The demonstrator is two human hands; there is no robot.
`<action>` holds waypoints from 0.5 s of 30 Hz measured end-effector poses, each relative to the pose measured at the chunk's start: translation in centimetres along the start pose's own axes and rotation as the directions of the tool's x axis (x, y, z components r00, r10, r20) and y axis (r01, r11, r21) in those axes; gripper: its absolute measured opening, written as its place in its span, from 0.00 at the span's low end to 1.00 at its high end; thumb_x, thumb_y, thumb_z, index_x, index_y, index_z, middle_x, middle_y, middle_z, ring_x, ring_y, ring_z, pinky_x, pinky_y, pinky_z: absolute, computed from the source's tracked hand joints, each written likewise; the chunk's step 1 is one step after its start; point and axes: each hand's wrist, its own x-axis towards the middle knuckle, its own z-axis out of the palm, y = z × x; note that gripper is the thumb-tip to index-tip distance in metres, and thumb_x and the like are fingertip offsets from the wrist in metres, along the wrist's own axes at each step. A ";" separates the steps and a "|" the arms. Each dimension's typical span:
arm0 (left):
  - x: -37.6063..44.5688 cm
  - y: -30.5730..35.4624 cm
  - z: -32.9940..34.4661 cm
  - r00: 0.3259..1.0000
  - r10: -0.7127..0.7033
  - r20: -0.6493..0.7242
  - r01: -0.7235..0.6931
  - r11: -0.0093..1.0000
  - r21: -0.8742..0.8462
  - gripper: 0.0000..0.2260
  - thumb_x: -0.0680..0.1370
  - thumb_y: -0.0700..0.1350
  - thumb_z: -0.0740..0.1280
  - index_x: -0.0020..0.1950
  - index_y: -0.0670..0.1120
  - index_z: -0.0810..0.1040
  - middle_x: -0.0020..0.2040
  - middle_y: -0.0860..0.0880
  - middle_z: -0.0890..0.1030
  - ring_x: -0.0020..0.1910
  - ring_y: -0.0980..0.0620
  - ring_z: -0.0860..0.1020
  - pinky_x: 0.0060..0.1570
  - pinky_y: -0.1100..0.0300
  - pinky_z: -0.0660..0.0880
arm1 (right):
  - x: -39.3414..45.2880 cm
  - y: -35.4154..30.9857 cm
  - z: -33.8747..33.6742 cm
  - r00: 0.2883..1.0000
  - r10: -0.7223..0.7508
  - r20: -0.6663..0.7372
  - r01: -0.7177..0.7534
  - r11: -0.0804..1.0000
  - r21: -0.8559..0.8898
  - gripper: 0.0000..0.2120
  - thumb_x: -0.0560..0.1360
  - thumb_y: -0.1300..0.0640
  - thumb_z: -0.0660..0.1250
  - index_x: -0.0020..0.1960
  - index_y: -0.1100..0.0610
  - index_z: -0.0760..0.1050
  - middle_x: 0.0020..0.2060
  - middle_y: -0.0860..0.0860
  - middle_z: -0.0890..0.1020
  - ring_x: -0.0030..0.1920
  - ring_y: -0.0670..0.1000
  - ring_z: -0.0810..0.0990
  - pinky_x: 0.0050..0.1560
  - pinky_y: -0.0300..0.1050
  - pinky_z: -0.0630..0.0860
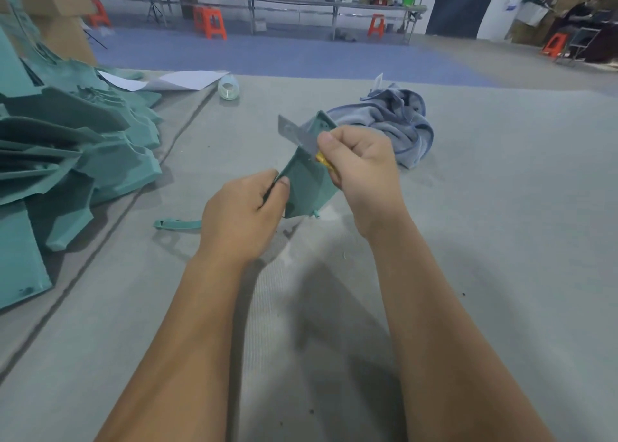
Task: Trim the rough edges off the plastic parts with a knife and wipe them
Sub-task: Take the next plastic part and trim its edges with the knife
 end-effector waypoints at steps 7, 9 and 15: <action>-0.1 0.3 -0.1 0.999 0.042 -0.026 -0.040 0.997 0.068 0.18 0.78 0.54 0.53 0.33 0.44 0.64 0.27 0.49 0.69 0.27 0.53 0.68 0.26 0.57 0.58 | 0.3 -0.2 0.4 0.996 0.013 -0.092 -0.034 0.973 -0.228 0.21 0.79 0.61 0.63 0.29 0.54 0.63 0.21 0.42 0.61 0.25 0.43 0.57 0.28 0.38 0.56; -0.2 0.7 -0.1 0.996 0.078 -0.040 -0.072 0.989 0.132 0.18 0.78 0.54 0.53 0.33 0.45 0.63 0.27 0.50 0.67 0.28 0.49 0.66 0.26 0.58 0.55 | 0.8 -0.4 -0.3 0.982 0.000 -0.189 -0.048 0.967 -0.249 0.22 0.78 0.60 0.63 0.28 0.52 0.61 0.19 0.43 0.59 0.24 0.43 0.57 0.26 0.36 0.55; -0.3 0.8 -0.1 0.991 0.112 -0.073 -0.091 0.966 0.244 0.16 0.79 0.55 0.55 0.35 0.48 0.66 0.32 0.50 0.68 0.30 0.46 0.67 0.27 0.57 0.54 | 0.8 -0.8 -0.6 0.983 0.005 -0.183 -0.032 0.989 -0.142 0.16 0.78 0.60 0.64 0.34 0.68 0.69 0.24 0.47 0.61 0.27 0.44 0.57 0.28 0.38 0.56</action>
